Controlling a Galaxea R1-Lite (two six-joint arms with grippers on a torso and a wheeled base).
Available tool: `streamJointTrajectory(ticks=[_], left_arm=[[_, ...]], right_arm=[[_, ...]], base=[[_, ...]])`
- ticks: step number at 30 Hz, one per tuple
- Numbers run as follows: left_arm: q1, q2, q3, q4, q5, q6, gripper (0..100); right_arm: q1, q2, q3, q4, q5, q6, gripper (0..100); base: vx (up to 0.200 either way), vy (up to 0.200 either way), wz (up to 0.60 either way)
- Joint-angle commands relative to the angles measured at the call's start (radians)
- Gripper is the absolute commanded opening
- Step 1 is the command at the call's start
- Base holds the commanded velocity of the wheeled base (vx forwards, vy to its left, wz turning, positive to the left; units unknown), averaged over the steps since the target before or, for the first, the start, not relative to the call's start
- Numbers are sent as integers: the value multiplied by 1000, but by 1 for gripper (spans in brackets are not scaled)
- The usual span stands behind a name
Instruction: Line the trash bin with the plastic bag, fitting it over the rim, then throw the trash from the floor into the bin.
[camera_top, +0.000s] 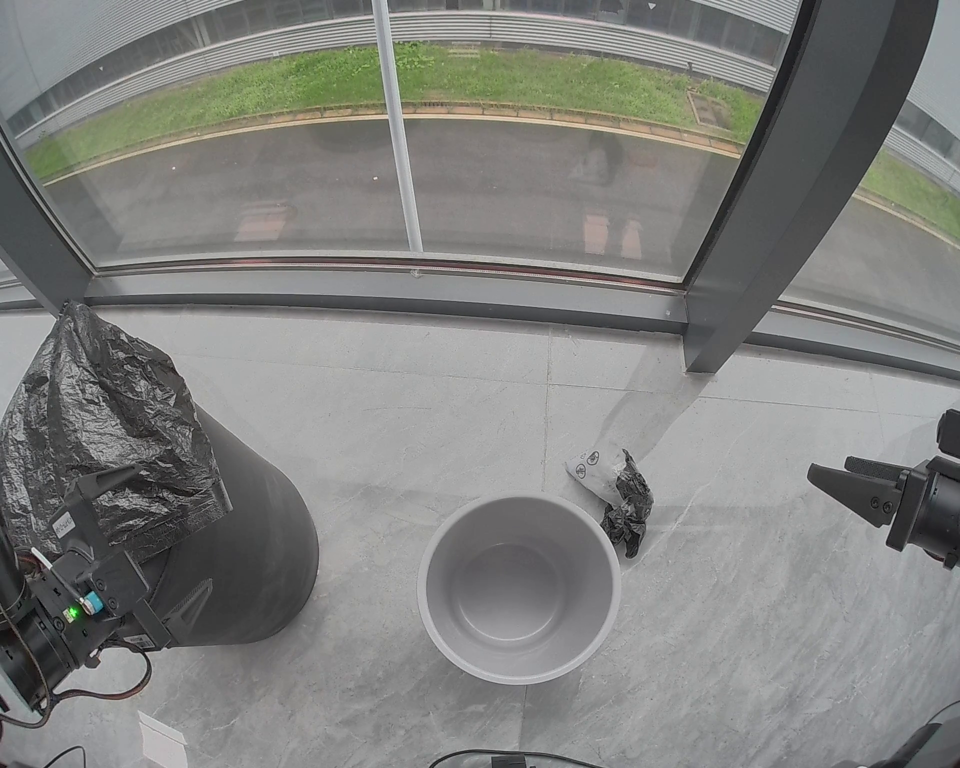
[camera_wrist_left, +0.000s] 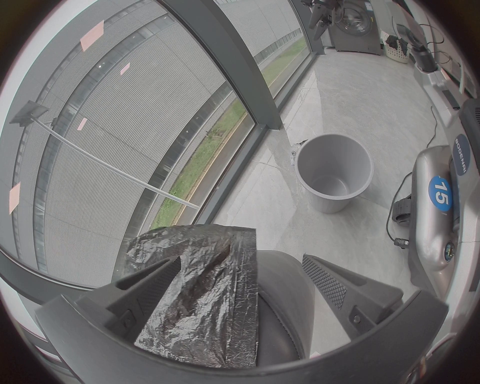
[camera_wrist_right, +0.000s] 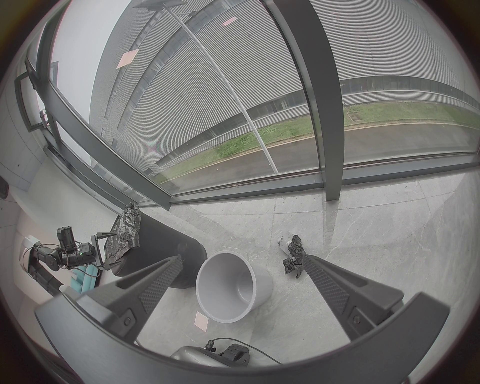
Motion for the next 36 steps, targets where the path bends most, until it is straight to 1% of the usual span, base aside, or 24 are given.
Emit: streamJointTrajectory(ticks=[1, 6, 8, 11, 15, 23, 25, 30, 36], left_arm=[[3, 21, 7, -1, 1, -1, 100], [3, 68, -1, -48, 2, -4, 100], [9, 117, 7, -123, 2, -4, 100], [13, 157, 8, -169, 13, -3, 100], [13, 188, 2, -192, 14, -1, 100], [18, 191, -6, -208, 16, -4, 100], [23, 191, -4, -222, 16, -1, 100], [46, 206, -6, -246, 16, 4, 100], [55, 206, 0, -246, 14, 7, 100]], right_arm=[[1, 0, 1, -1, 0, 0, 100], [1, 2, 4, -1, 2, 1, 100], [1, 2, 8, -1, 2, 0, 100], [1, 0, 8, -1, 2, 0, 100], [1, 2, 8, -1, 2, 0, 100], [1, 11, 10, -7, 2, 0, 100], [1, 14, 13, -20, 2, 1, 100], [1, 32, 59, -117, 2, 0, 100], [1, 40, 65, -129, 2, 1, 100]], base=[[0, 0, 0], [0, 0, 0], [0, 0, 0], [0, 0, 0], [0, 0, 0], [0, 0, 0], [0, 0, 0], [0, 0, 0], [0, 0, 0]])
